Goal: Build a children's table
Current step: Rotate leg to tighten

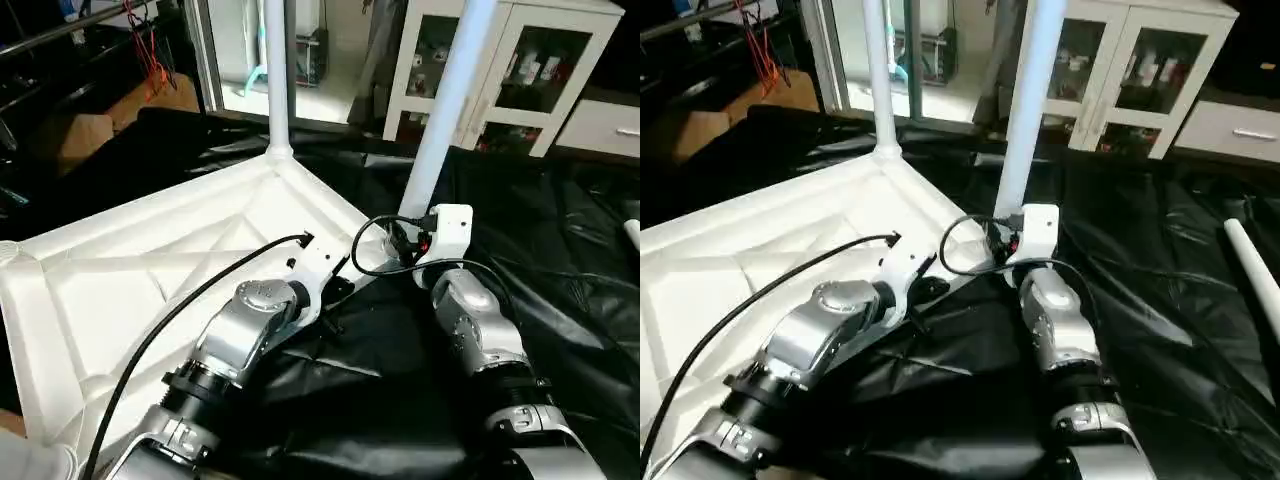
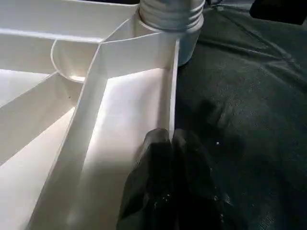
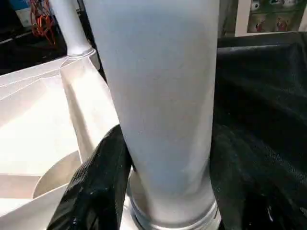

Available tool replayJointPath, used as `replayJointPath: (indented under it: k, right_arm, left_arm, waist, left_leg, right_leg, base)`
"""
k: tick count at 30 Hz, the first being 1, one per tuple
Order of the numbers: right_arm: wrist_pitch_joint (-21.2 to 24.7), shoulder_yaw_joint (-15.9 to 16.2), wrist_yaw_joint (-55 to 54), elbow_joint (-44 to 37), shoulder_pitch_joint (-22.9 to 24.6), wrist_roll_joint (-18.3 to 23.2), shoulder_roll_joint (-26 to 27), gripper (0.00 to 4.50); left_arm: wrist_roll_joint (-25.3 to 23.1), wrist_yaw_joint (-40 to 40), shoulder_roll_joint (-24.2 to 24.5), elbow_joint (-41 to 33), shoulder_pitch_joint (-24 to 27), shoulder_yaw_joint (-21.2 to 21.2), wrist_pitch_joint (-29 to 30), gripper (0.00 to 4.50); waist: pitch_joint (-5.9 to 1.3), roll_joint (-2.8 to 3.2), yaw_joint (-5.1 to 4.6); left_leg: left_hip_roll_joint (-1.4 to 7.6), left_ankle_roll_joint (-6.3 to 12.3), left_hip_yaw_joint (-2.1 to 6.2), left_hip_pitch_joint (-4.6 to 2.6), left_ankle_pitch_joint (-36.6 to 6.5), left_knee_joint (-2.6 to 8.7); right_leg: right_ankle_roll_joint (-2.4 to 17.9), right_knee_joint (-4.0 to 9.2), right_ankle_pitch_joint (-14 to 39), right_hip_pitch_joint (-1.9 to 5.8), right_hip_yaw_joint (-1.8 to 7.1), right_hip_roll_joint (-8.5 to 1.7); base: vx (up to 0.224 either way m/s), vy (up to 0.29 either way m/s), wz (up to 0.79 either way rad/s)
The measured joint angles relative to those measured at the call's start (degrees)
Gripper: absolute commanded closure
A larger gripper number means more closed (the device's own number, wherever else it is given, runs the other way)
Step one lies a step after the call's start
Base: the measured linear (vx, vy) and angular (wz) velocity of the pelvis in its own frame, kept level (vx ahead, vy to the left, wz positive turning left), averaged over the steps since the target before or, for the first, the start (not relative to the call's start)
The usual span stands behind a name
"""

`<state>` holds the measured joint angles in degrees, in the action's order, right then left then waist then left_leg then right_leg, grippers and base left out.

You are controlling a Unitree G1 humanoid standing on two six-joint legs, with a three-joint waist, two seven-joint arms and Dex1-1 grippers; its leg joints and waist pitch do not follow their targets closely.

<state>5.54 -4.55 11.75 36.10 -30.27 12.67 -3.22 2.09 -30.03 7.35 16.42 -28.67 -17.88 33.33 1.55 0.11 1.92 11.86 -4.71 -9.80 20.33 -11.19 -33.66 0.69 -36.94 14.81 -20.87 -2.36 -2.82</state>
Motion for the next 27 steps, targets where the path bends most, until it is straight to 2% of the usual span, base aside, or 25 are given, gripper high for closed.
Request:
replayJointPath:
  k: [3,5,6,8,9,12,15,19,21,23,27]
  right_arm:
    - [-0.11,0.04,3.40,-0.02,0.75,0.70,-0.90,1.75]
    - [-1.05,1.16,8.16,-0.17,2.48,1.23,-2.56,1.61]
    - [-1.39,1.70,10.51,-0.24,2.71,1.25,-3.34,1.38]
    - [-2.16,3.35,15.79,-0.34,3.15,1.19,-5.80,1.26]
    - [-2.97,4.49,20.87,-0.55,3.52,1.27,-7.51,1.14]
    - [-3.81,7.29,31.58,-2.48,4.78,1.64,-11.43,0.86]
    - [-2.73,7.86,39.27,-4.56,5.64,3.00,-15.08,0.86]
    - [-1.84,8.05,43.55,-5.15,5.80,3.56,-17.44,0.86]
    - [-1.91,8.05,44.01,-5.15,5.80,3.65,-17.66,0.83]
    - [-1.93,8.04,44.26,-5.14,5.81,3.74,-17.78,0.83]
    - [-1.95,5.05,43.70,-5.13,5.92,4.65,-19.90,0.83]
  left_arm:
    - [-0.46,-2.16,2.59,-0.40,0.63,-1.16,-3.23,4.50]
    - [-0.92,-5.72,7.32,-1.89,2.44,-2.86,-8.55,4.50]
    - [-1.36,-7.11,8.94,-2.64,3.34,-3.15,-10.49,4.50]
    - [-2.08,-10.13,12.48,-4.00,4.55,-3.97,-14.29,4.50]
    - [-2.40,-13.10,16.11,-5.46,5.98,-4.95,-17.47,4.50]
    - [-2.31,-18.72,22.35,-8.75,7.93,-6.03,-21.52,4.50]
    - [-1.54,-21.22,23.83,-9.48,9.04,-5.84,-24.07,4.50]
    - [0.51,-22.12,23.28,-9.42,9.75,-5.47,-24.36,4.50]
    - [1.17,-22.31,23.27,-9.41,9.30,-5.43,-23.46,4.07]
    - [1.52,-23.05,23.38,-9.34,9.01,-5.42,-23.03,3.96]
    - [0.18,-25.41,25.73,-8.72,9.13,-4.99,-23.51,3.84]
  waist:
    - [0.01,0.02,-0.15]
    - [0.05,0.04,-0.69]
    - [0.05,0.04,-0.75]
    - [0.06,0.05,-0.69]
    - [0.07,0.06,-0.71]
    - [0.09,0.09,-0.59]
    - [0.11,0.11,0.23]
    - [0.16,0.08,0.36]
    - [0.16,0.08,0.32]
    - [0.19,0.12,0.33]
    - [0.25,0.36,0.67]
  left_leg:
    - [0.01,0.00,0.02,0.08,0.00,0.12]
    - [0.04,0.00,0.08,0.31,-0.01,0.19]
    - [0.09,0.00,0.11,0.33,-0.01,0.18]
    - [0.11,0.01,0.14,0.42,-0.01,0.19]
    - [0.13,0.01,0.15,0.53,-0.01,0.19]
    - [0.15,0.09,0.15,0.64,-0.05,0.09]
    - [0.06,0.29,0.12,0.77,-0.13,-0.05]
    - [0.02,0.41,0.04,0.83,-0.16,-0.16]
    - [0.02,0.40,0.03,0.81,-0.16,-0.17]
    - [0.02,0.38,0.03,0.81,-0.16,-0.17]
    - [-0.03,0.40,-0.01,0.75,-0.15,-0.18]
  right_leg:
    - [0.02,0.01,0.09,-0.07,-0.03,0.01]
    - [0.07,0.02,0.13,-0.15,0.03,0.15]
    - [0.12,0.02,0.17,-0.16,0.00,0.21]
    - [0.16,0.03,0.21,-0.20,-0.07,0.22]
    - [0.18,0.03,0.23,-0.31,-0.08,0.23]
    - [0.18,0.07,0.23,-0.49,-0.08,0.24]
    - [0.16,0.12,0.21,-0.55,-0.06,0.12]
    - [0.11,0.10,0.19,-0.57,-0.08,-0.02]
    - [0.12,0.04,0.19,-0.58,-0.09,-0.02]
    - [0.12,0.01,0.19,-0.61,-0.09,-0.02]
    - [0.12,0.00,0.19,-0.55,-0.08,-0.11]
  base:
    - [0.000,0.000,0.00]
    - [0.000,0.000,0.00]
    - [0.000,0.000,0.00]
    - [0.000,0.000,0.00]
    - [0.000,0.000,0.00]
    - [0.000,0.000,0.00]
    - [0.000,0.000,0.00]
    - [0.000,0.000,0.00]
    - [0.000,0.000,0.00]
    - [0.000,0.000,0.00]
    - [0.000,0.000,0.00]
